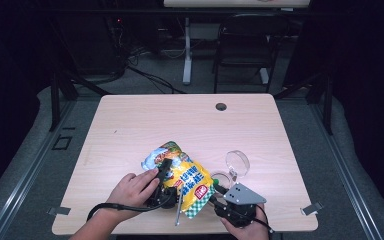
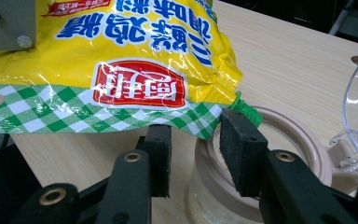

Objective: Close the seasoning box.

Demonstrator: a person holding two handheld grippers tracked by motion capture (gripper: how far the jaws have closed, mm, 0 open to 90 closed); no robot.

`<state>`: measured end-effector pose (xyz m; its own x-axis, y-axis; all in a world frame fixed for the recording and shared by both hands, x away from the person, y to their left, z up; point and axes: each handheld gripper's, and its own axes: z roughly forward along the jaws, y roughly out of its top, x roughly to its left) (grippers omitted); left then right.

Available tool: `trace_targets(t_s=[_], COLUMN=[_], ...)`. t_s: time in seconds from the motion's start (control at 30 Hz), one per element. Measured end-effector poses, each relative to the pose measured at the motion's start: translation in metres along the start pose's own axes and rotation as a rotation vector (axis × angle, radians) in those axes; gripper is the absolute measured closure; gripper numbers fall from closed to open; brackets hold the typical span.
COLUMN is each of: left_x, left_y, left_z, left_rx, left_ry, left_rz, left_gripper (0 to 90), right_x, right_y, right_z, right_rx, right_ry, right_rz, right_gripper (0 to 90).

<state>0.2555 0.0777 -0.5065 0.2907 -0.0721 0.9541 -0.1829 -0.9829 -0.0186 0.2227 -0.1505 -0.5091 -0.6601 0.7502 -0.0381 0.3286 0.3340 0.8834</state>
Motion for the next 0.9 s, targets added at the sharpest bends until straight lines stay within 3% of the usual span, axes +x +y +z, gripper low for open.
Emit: trace_targets(t_s=[0.9], left_x=[0.0039], left_y=[0.0050], left_z=[0.0019], left_rx=[0.013], left_ry=[0.009], left_rz=[0.070], left_gripper=[64.7], right_x=[-0.0027], right_y=[-0.0029], right_z=[0.0028], right_rx=[0.006], right_ry=[-0.001], right_rz=[0.019], right_gripper=[64.9])
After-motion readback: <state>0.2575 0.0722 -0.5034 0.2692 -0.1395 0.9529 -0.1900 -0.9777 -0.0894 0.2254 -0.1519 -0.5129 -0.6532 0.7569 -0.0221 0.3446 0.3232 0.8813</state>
